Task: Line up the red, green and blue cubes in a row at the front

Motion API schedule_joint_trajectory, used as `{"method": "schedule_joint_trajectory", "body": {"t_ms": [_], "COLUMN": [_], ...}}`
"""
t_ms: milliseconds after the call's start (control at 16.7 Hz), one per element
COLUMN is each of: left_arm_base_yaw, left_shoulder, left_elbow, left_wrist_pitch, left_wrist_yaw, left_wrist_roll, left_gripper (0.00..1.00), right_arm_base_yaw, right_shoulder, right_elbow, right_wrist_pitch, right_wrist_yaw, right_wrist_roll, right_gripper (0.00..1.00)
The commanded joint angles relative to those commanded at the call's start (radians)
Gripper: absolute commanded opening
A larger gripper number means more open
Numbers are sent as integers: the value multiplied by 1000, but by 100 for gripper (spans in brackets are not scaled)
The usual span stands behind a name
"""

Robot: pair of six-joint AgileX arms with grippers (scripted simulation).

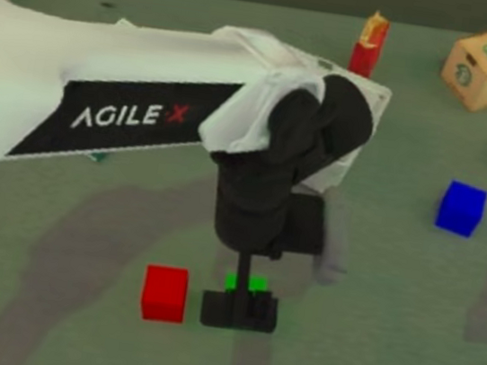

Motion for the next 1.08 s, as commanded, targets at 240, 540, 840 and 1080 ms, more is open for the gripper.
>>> {"method": "schedule_joint_trajectory", "body": {"t_ms": [240,540,840,1080], "left_arm_base_yaw": [8,20,147,308], "left_shoulder": [-28,-52,-297,-658], "left_elbow": [41,13,-196,-484], "left_wrist_pitch": [-56,-36,102,285], "left_wrist_yaw": [-1,-3,-14,-21], "left_wrist_roll": [-3,-14,-103,-226], "left_gripper": [100,100,100,100], "right_arm_base_yaw": [0,5,35,66], "right_shoulder": [0,30,293,688], "right_elbow": [0,30,286,614], "right_wrist_pitch": [0,-21,-188,-402], "right_wrist_yaw": [0,-2,-5,-3], "right_wrist_roll": [0,-21,-177,-371], "right_gripper": [100,100,100,100]}}
